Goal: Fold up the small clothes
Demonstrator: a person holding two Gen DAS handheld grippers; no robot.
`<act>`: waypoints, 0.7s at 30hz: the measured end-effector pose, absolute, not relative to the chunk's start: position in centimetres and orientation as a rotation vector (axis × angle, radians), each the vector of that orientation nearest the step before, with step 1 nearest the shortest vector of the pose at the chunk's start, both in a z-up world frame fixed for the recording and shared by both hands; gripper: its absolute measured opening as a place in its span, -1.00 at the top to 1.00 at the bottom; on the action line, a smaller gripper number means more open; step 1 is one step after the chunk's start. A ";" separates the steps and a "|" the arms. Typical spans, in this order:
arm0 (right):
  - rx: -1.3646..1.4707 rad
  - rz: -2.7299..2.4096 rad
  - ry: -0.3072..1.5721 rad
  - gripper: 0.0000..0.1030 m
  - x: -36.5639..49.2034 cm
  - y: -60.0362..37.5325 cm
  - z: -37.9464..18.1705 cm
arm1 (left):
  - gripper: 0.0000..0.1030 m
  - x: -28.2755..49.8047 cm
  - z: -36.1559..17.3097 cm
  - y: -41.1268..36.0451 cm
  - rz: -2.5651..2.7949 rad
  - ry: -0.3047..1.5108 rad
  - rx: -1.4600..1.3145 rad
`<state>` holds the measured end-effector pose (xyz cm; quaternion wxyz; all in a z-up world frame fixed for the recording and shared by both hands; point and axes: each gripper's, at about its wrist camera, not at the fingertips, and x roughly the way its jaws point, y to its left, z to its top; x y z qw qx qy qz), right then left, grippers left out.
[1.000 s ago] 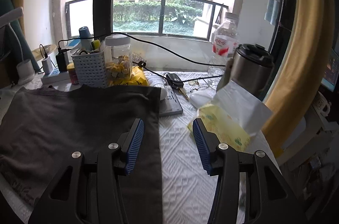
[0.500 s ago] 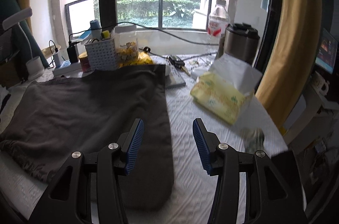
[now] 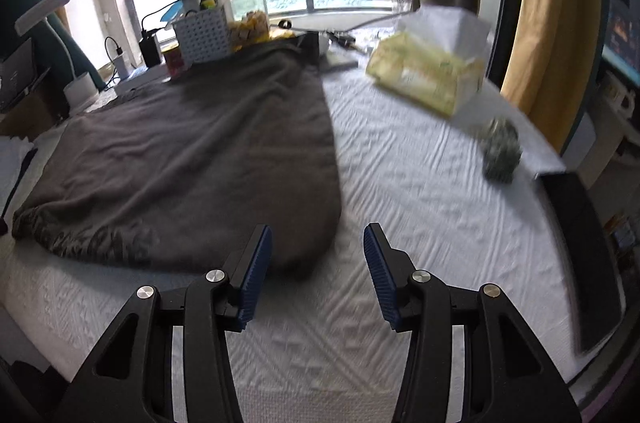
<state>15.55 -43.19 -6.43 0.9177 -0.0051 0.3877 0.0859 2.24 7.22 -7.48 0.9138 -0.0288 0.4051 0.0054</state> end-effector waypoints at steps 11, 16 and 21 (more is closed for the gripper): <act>-0.037 0.183 0.813 0.35 15.0 -44.1 -6.7 | 0.33 2.7 -8.8 5.1 -0.062 0.885 -0.005; 0.002 0.198 0.835 0.37 14.9 -44.6 -7.4 | 0.33 3.4 -9.3 4.7 -0.066 0.888 0.009; 0.012 0.216 0.830 0.43 14.8 -44.4 -7.4 | 0.82 3.6 -9.2 4.6 -0.079 0.886 0.021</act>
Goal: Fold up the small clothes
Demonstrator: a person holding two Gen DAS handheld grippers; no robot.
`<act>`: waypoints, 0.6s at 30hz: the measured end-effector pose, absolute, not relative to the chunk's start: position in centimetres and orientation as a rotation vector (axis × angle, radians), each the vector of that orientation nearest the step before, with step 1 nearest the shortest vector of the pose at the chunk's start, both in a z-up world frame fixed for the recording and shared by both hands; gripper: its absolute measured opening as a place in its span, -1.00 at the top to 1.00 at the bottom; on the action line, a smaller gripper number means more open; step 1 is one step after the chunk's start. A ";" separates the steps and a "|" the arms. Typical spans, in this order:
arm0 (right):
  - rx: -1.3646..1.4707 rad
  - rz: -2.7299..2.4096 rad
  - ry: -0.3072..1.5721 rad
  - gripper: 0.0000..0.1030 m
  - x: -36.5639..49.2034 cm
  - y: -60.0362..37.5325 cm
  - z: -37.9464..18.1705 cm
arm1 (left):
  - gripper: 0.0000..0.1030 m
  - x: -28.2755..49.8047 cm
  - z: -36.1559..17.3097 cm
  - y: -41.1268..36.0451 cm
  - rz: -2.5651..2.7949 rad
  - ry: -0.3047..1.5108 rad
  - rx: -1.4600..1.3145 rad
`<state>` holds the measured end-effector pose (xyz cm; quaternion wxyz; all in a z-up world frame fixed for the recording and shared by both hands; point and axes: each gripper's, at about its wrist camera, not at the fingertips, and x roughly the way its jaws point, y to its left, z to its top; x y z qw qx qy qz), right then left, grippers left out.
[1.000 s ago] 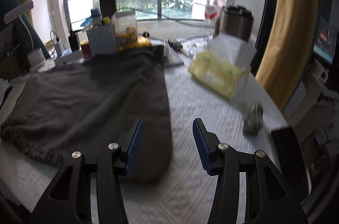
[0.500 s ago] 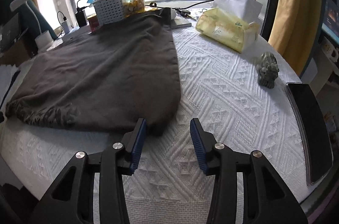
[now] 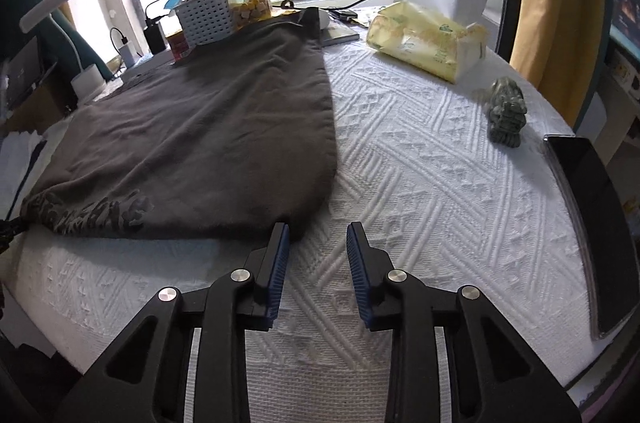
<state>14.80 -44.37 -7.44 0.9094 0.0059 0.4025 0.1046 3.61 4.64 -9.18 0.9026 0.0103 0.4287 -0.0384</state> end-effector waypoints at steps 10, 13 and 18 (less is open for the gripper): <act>0.072 0.290 0.809 0.81 16.5 -44.1 -7.9 | 0.85 3.2 -7.3 5.3 -0.044 0.829 0.027; 0.093 0.321 0.782 0.98 16.3 -44.2 -7.7 | 0.85 3.3 -6.5 5.3 -0.035 0.812 0.030; 0.022 0.270 0.735 0.99 14.9 -45.0 -5.3 | 0.85 3.2 -4.9 5.3 -0.032 0.791 0.041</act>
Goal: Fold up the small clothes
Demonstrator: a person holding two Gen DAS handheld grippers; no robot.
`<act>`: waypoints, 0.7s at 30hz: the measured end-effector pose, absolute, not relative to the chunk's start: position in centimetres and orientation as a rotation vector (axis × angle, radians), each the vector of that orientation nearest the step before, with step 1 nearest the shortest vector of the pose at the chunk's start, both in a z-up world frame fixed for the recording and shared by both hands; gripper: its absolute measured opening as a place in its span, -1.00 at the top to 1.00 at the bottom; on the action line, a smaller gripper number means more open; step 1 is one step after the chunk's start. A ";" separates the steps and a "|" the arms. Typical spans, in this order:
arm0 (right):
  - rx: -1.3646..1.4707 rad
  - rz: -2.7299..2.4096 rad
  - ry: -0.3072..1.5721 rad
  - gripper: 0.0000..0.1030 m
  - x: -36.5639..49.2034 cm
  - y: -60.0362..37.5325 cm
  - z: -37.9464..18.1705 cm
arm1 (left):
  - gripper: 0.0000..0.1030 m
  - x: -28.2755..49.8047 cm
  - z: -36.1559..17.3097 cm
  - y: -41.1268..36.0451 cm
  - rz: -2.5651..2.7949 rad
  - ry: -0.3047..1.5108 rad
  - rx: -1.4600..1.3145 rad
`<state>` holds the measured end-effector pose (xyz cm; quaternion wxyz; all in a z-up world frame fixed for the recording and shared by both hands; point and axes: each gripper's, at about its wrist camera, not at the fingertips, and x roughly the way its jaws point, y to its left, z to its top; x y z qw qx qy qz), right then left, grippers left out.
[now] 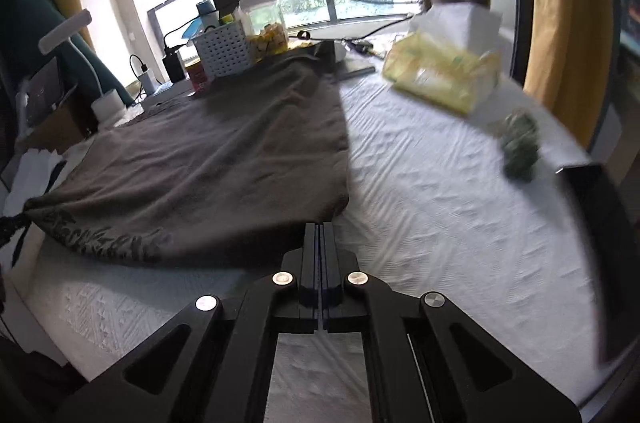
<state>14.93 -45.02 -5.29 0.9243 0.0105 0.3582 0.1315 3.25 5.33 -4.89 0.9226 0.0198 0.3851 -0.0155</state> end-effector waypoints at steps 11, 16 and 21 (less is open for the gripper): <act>-0.056 0.208 0.804 0.98 13.5 -44.5 -7.9 | 0.84 3.5 -9.0 5.7 -0.003 0.916 0.055; -0.091 0.156 0.817 0.98 13.5 -44.7 -7.7 | 0.82 2.9 -8.9 9.1 0.126 0.937 0.023; -0.061 0.098 0.828 0.58 13.7 -45.7 -7.0 | 0.82 2.3 -8.3 11.8 0.162 0.924 -0.084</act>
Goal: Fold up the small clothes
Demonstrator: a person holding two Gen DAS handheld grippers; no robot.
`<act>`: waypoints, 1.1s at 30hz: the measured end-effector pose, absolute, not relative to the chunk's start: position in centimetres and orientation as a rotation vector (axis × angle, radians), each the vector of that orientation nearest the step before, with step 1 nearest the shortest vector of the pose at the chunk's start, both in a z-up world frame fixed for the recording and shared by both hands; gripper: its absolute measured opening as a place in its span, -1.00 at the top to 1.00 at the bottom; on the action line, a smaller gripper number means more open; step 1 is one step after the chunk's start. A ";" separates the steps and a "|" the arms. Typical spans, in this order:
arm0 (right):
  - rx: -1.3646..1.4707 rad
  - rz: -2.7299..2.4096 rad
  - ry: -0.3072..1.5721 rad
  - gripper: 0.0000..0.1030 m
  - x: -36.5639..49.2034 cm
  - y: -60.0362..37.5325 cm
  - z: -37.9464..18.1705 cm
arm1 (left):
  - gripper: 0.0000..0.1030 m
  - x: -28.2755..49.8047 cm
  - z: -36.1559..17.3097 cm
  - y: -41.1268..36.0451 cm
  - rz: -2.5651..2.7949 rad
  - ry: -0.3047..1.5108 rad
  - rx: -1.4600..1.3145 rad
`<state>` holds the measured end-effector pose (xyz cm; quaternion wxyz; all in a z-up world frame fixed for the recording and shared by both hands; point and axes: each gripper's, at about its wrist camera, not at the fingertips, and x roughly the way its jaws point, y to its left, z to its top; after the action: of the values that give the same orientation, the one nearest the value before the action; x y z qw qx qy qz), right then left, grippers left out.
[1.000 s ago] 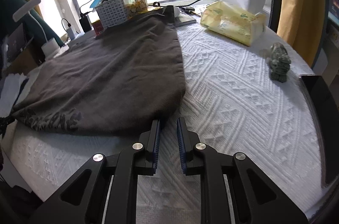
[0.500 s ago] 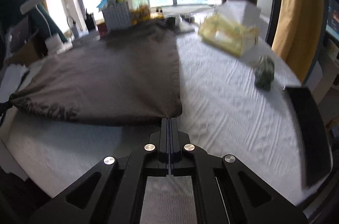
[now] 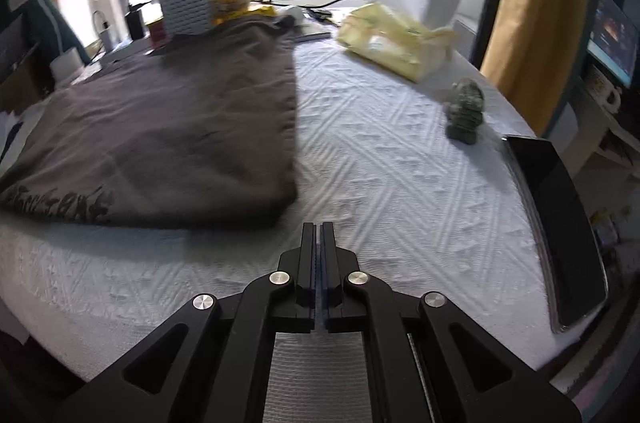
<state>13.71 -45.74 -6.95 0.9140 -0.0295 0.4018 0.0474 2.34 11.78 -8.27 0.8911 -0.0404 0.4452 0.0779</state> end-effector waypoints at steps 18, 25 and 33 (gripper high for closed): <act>0.060 0.127 0.810 -0.50 17.3 -43.2 -7.7 | -0.15 7.4 -9.0 7.9 0.004 0.871 -0.235; 0.002 0.144 0.791 0.31 17.0 -42.1 -7.9 | -0.17 7.3 -9.1 7.6 0.002 0.882 -0.223; 0.032 0.203 0.786 0.82 16.6 -41.7 -8.0 | 0.78 6.8 -9.0 6.0 -0.019 0.900 -0.139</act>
<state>16.60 -41.72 -8.03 0.9186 0.0157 0.3825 0.0985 6.82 5.97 -9.02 0.8981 -0.0670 0.4346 -0.0090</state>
